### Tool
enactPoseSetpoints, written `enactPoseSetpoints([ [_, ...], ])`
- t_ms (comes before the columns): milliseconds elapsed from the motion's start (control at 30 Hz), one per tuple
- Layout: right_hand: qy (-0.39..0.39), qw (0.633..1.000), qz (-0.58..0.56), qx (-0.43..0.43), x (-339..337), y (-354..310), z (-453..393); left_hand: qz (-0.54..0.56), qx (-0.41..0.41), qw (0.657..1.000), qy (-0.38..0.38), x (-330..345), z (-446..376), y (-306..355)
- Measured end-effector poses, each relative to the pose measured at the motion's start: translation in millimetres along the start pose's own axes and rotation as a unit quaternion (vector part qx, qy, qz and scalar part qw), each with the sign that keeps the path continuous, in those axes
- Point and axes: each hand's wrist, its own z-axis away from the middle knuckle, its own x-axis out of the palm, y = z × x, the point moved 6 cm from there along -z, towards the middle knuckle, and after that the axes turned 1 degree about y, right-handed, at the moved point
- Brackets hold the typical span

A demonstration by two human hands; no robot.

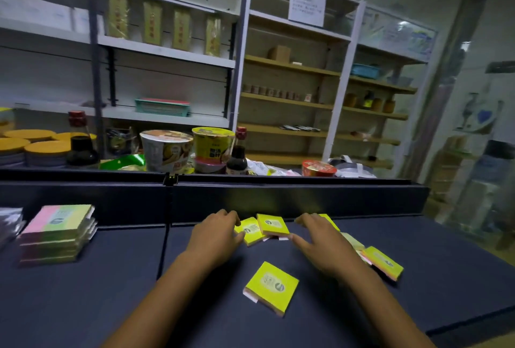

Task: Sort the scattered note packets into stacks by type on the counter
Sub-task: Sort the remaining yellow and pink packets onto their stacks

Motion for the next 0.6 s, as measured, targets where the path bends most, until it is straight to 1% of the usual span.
enactPoseSetpoints([
  [233,-0.013,0.997,-0.032,-0.07,22,13,-47,-0.045,-0.077,0.996,-0.023,22,-25,-2],
  [367,-0.011,0.995,-0.052,-0.085,31,19,-66,-0.049,-0.09,0.995,-0.013,34,-32,-7],
  [600,0.005,0.993,-0.078,-0.093,37,19,-96,-0.002,-0.099,0.995,-0.01,56,-39,-15],
])
